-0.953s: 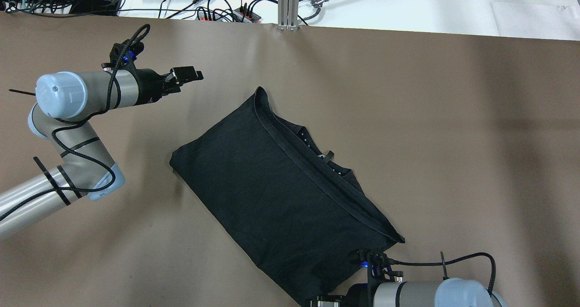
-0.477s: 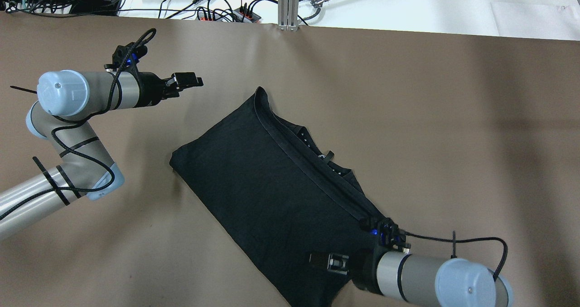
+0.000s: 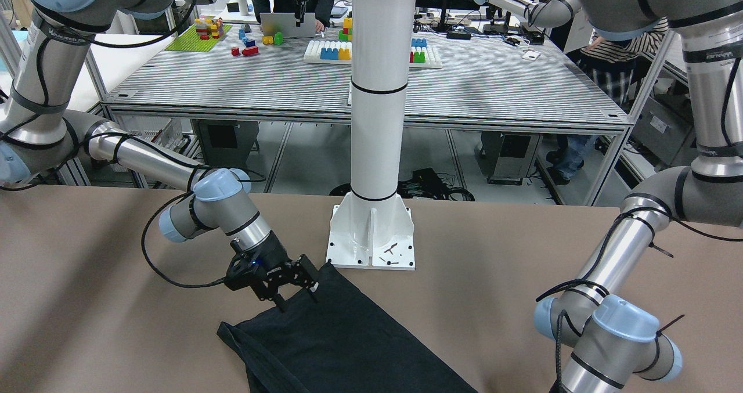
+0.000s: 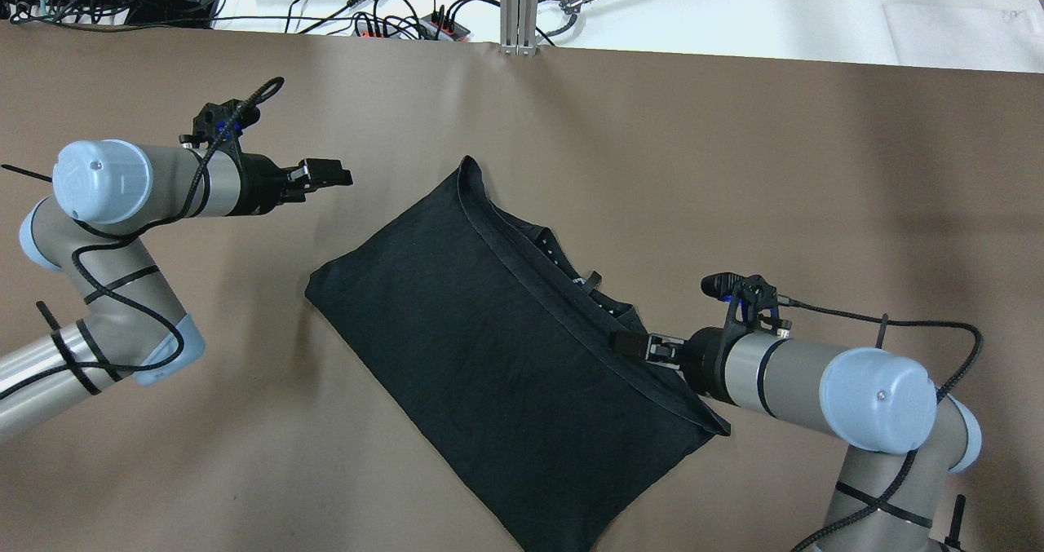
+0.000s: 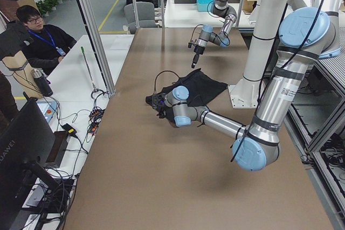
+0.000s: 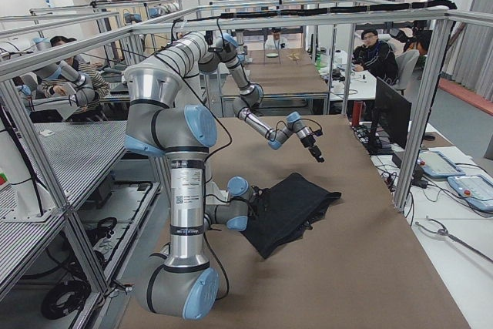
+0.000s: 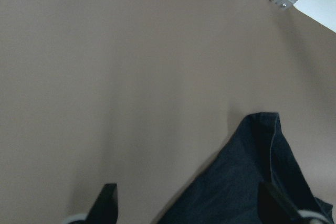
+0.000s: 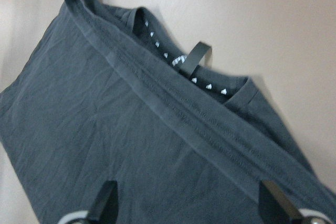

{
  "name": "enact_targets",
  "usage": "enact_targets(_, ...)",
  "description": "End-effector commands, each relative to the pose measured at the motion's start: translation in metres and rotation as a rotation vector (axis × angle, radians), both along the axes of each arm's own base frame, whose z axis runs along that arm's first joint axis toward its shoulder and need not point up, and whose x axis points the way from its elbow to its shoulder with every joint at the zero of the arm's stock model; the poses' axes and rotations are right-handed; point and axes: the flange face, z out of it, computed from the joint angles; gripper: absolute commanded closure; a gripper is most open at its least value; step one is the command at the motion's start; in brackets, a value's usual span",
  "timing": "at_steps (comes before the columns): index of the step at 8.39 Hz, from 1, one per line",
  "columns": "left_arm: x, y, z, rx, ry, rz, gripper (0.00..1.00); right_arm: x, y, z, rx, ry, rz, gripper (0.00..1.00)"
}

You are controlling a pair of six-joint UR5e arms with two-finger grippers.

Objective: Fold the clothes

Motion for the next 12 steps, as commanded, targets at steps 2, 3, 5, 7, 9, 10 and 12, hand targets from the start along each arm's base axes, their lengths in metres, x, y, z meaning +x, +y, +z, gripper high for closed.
enact_targets(2, 0.018, 0.084, 0.034, -0.085, -0.1, 0.109, 0.06, 0.022, -0.032, -0.002, 0.03, 0.047, 0.061, 0.06)
enact_targets(3, 0.018, 0.1, 0.061, -0.045, -0.06, 0.107, 0.06, 0.022, -0.034, -0.004, 0.03, 0.049, 0.067, 0.06)
enact_targets(5, 0.029, 0.108, 0.077, -0.044, -0.069, 0.105, 0.06, 0.022, -0.035, -0.004, 0.029, 0.048, 0.069, 0.06)
enact_targets(7, 0.04, 0.109, 0.074, -0.041, -0.066, 0.119, 0.06, 0.016, -0.038, 0.005, 0.019, 0.064, 0.067, 0.06)
enact_targets(9, 0.048, 0.103, 0.066, -0.035, -0.061, 0.12, 0.07, 0.011, -0.041, 0.005, 0.017, 0.065, 0.068, 0.06)
enact_targets(10, 0.054, 0.099, 0.061, -0.032, -0.057, 0.121, 0.07, 0.011, -0.041, 0.005, 0.017, 0.065, 0.068, 0.06)
enact_targets(12, 0.061, 0.094, 0.059, -0.032, -0.058, 0.121, 0.07, 0.011, -0.042, 0.005, 0.017, 0.066, 0.069, 0.06)
